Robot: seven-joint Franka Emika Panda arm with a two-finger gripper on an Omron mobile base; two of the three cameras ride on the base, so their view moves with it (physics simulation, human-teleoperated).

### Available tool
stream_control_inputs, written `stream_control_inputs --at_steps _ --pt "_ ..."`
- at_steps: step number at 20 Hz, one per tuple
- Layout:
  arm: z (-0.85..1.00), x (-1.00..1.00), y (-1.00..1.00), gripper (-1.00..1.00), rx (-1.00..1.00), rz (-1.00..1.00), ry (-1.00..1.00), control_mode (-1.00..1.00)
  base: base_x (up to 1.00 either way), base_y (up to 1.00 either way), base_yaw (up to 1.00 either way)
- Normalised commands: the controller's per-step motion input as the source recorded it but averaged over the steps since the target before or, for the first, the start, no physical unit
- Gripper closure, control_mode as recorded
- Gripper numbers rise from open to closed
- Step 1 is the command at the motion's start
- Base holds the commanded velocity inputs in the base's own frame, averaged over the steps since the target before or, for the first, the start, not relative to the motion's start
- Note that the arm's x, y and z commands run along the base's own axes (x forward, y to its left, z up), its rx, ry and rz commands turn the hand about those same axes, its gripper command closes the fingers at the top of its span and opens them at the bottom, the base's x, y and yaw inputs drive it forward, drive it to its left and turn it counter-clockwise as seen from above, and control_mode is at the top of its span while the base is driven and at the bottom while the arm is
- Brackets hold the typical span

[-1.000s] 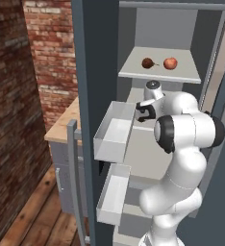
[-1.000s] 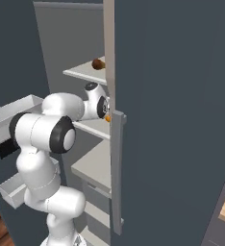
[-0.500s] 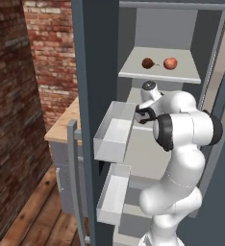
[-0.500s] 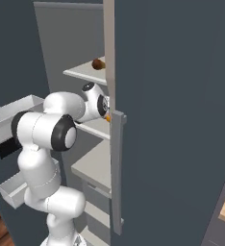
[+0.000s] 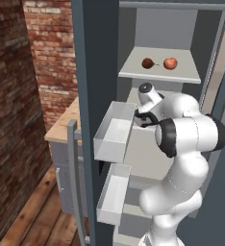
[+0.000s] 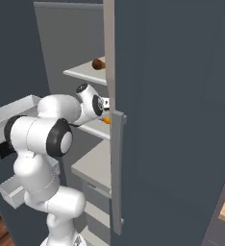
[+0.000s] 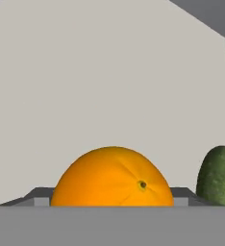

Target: Take the orange and cucumber from the second highest rack and move them to the highest rack where the pear and peach are located, to maximize freezer space. Close the freezer door after rearranging.

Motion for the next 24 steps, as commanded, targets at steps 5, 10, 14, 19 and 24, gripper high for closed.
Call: stream_control_inputs --at_steps 5,10,14,19,24 --pt "0.45 -0.89 0.05 1.00 0.00 0.00 -0.28 -1.00 0.00 0.00 0.00" --pt "0.88 -0.70 0.13 1.00 0.00 0.01 -0.03 -1.00 0.00 0.00 0.00" --pt "0.95 -0.70 0.08 1.00 0.01 0.00 0.00 -1.00 0.00 0.00 0.00" --pt "1.00 -0.52 0.10 1.00 0.11 0.00 0.00 -1.00 0.00 0.00 0.00" --pt "1.00 -0.54 0.11 1.00 0.08 0.00 0.00 -1.00 0.00 0.00 0.00"
